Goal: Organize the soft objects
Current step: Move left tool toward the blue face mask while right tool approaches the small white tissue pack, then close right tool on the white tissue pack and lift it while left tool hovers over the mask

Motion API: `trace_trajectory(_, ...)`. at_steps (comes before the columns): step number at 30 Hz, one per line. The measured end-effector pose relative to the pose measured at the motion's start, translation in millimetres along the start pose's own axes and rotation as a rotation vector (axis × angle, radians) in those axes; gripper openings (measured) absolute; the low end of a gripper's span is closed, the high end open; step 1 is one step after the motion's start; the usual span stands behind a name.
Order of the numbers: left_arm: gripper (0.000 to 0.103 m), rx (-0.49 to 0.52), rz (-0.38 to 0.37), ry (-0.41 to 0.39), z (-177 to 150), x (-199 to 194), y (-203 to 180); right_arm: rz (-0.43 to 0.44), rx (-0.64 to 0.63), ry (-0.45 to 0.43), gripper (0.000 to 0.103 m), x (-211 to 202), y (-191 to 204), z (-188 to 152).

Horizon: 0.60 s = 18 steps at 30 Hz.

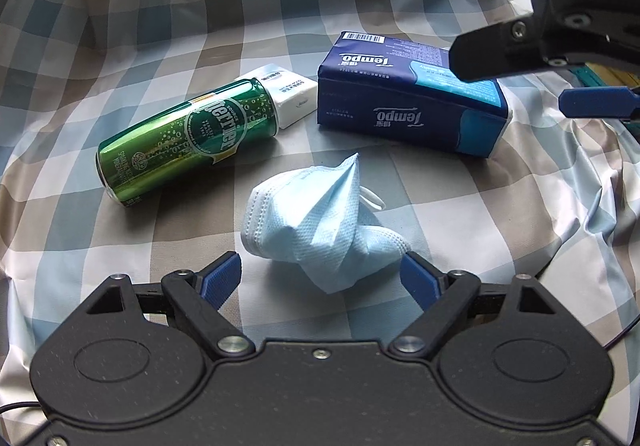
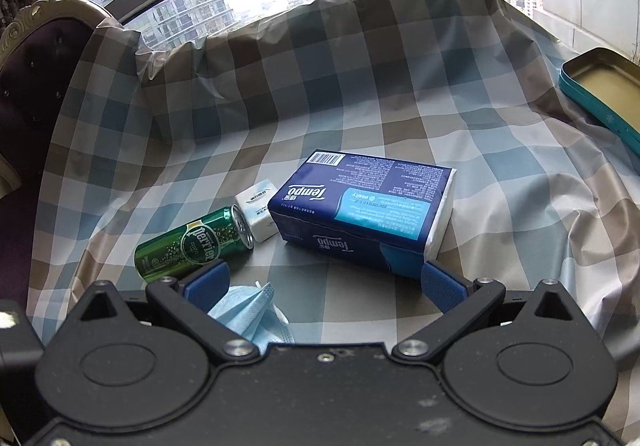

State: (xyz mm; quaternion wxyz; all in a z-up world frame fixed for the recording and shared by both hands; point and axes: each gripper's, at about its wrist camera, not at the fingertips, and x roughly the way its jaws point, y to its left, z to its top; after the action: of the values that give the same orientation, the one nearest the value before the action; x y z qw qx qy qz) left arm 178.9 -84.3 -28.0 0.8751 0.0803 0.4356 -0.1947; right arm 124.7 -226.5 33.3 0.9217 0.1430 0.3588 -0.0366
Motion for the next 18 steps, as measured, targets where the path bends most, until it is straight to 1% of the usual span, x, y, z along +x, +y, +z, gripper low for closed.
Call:
trace_trajectory(5,0.082,-0.028,-0.012,0.015,5.2,12.4,5.0,-0.024,-0.059,-0.010,0.103,18.9,9.0,22.4)
trace_trajectory(9,0.076,-0.058,-0.009,0.015,8.8,15.6,14.4,-0.041,-0.143,-0.012,0.103,38.1,22.3,43.2)
trace_trajectory(14,0.075,-0.113,0.020,0.017,12.7,18.6,31.5,-0.050,-0.253,0.024,0.103,74.5,46.7,74.6)
trace_trajectory(18,0.074,-0.144,0.025,0.033,11.5,23.4,40.5,0.000,-0.271,0.098,0.102,109.9,69.0,100.0)
